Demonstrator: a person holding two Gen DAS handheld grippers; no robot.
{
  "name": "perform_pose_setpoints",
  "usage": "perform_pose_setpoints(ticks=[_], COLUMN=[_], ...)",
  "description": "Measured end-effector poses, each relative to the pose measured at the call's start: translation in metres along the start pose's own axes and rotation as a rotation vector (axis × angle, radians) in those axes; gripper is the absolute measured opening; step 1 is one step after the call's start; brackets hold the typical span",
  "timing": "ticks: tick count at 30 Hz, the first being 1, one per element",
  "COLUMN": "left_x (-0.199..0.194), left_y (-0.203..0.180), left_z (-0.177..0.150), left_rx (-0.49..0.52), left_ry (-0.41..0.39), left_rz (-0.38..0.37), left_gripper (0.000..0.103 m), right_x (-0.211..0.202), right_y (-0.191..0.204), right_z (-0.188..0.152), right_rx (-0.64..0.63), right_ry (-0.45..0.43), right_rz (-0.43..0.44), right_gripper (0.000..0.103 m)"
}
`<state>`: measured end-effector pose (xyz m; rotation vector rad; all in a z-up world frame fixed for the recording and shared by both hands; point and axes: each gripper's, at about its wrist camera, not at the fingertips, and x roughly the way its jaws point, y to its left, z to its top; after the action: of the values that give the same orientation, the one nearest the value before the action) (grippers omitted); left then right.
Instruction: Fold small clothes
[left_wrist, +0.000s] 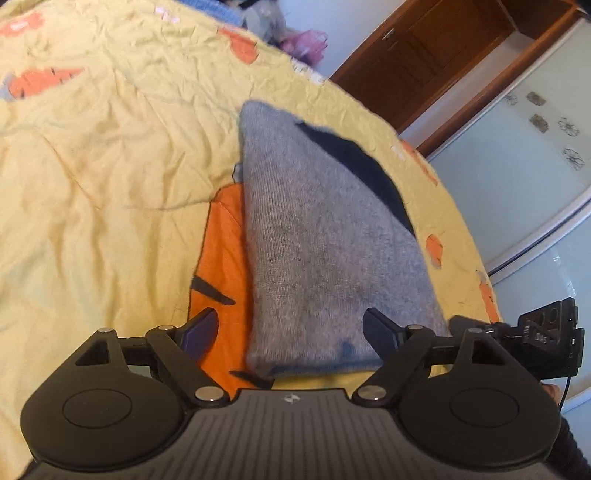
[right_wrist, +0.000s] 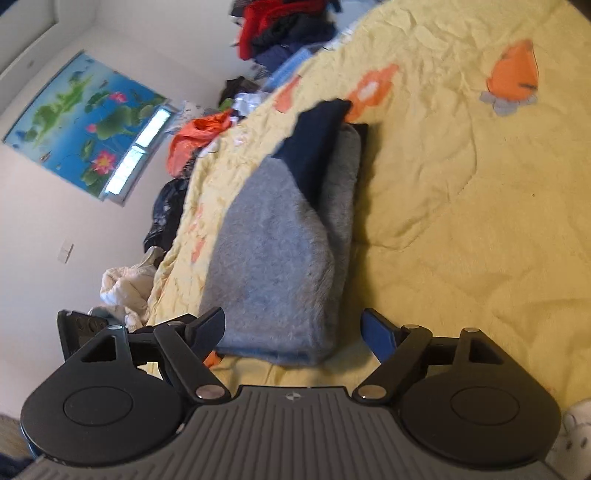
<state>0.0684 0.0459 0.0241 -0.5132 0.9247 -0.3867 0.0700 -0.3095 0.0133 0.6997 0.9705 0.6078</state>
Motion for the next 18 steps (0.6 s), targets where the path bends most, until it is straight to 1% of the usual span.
perform_pose_setpoints(ticks=[1,2,3,4,6,7,9,11,13,14,15,16,17,18], left_x=[0.003,0.008,0.013,0.012,0.002,-0.006,-0.018,-0.02,-0.014,-0.016,-0.019,-0.025,-0.032,-0.04], left_y=[-0.003,-0.007,-0.01,-0.013,-0.017,-0.019,-0.019,-0.012,-0.006,-0.008,-0.013,-0.022,-0.033,-0.045], left_z=[0.0,0.0,0.0,-0.001,-0.005,-0.009,-0.016,-0.022,-0.027,-0.029,-0.032,-0.037,-0.044,-0.053], left_rx=[0.015,0.03,0.043,0.067,0.105,0.125,0.157,0.156,0.159,0.169,0.183,0.211,0.262,0.327], left_ry=[-0.003,0.022,0.053,0.048,0.042,0.035,0.027,0.033,0.014,-0.011,-0.031,-0.065,-0.121,-0.197], left_rz=[0.007,0.019,0.048,0.058,0.062,0.063,0.059,0.089,0.101,0.109,0.146,0.202,0.26,0.315], left_gripper=[0.07,0.028,0.021,0.017,0.013,0.012,0.011,0.013,0.02,0.026,0.032,0.051,0.07,0.077], right_x=[0.008,0.015,0.023,0.033,0.036,0.034,0.027,0.017,0.013,0.012,0.01,0.007,0.001,-0.006], right_y=[-0.002,0.0,0.001,0.005,0.015,0.019,0.023,0.023,0.017,0.014,0.012,0.013,0.018,0.028], right_z=[0.002,0.003,0.004,0.002,-0.006,-0.01,-0.017,-0.025,-0.03,-0.032,-0.034,-0.035,-0.037,-0.043], right_rx=[0.014,0.017,0.021,0.006,-0.072,-0.092,-0.11,-0.118,-0.108,-0.094,-0.071,-0.051,-0.057,-0.098], right_ry=[0.017,0.03,0.054,0.079,0.088,0.093,0.105,0.109,0.098,0.08,0.056,0.028,-0.008,-0.055], right_rz=[-0.001,0.005,-0.001,-0.02,-0.041,-0.047,-0.041,-0.043,-0.047,-0.049,-0.034,-0.038,-0.061,-0.114], right_gripper=[0.07,0.052,0.028,0.023,0.022,0.021,0.02,0.02,0.021,0.023,0.032,0.039,0.054,0.069])
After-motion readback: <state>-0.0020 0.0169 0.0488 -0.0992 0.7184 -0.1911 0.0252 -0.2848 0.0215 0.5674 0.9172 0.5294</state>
